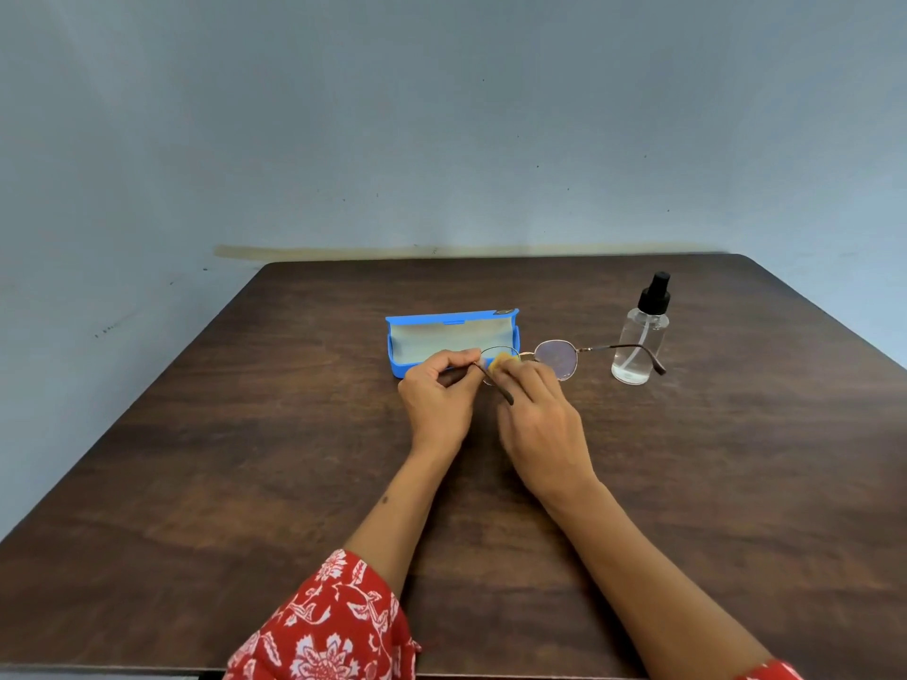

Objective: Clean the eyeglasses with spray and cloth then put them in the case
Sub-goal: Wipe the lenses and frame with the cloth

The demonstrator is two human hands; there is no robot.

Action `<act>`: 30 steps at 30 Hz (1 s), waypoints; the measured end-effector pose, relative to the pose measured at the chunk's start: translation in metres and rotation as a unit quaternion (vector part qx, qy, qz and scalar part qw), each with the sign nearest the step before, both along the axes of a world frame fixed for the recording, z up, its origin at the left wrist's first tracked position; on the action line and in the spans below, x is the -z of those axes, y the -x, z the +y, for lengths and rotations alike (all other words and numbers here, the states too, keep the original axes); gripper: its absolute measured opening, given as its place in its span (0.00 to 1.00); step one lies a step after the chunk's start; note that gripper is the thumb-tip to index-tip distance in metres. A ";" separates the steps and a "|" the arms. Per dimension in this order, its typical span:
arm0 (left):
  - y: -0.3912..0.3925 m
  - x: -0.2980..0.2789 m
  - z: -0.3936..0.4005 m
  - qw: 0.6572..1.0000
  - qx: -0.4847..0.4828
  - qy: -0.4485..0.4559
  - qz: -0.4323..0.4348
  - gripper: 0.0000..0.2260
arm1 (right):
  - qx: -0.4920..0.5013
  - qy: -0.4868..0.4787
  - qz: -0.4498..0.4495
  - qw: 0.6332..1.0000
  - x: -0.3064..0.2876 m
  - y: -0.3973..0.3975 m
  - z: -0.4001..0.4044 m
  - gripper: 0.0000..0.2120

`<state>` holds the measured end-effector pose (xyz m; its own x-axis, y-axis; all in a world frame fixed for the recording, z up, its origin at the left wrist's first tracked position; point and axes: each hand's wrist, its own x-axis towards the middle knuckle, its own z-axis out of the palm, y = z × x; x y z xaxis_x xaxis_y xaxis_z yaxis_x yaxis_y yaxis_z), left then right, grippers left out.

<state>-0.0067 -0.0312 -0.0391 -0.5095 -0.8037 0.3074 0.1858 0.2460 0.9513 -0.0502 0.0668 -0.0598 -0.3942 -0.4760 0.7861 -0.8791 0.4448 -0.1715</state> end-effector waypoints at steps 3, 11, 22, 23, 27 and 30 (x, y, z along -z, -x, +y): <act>-0.001 0.000 -0.001 1.000 0.000 0.000 0.001 0.05 | -0.047 -0.029 -0.011 0.998 -0.001 -0.004 0.001 0.21; -0.001 0.000 -0.001 1.000 0.000 -0.013 -0.004 0.06 | -0.022 -0.004 -0.010 1.000 0.000 -0.001 -0.001 0.18; -0.003 -0.004 0.000 1.000 -0.006 0.008 -0.002 0.06 | -0.024 -0.014 -0.002 1.000 0.002 -0.003 -0.003 0.19; -0.003 -0.004 0.000 1.000 -0.006 0.009 -0.003 0.06 | -0.030 -0.017 -0.003 0.999 0.002 -0.003 -0.003 0.19; -0.003 -0.004 0.001 1.000 -0.006 0.008 -0.002 0.06 | 0.000 0.011 0.001 1.000 -0.001 0.000 -0.002 0.16; -0.003 -0.003 0.001 1.000 -0.005 0.016 -0.005 0.06 | 0.002 0.004 0.003 1.000 0.000 -0.001 -0.002 0.17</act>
<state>-0.0039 -0.0303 -0.0359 -0.5043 -0.7990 0.3275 0.1743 0.2773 0.9448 -0.0496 0.0644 -0.0597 -0.3904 -0.4683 0.7926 -0.8786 0.4466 -0.1689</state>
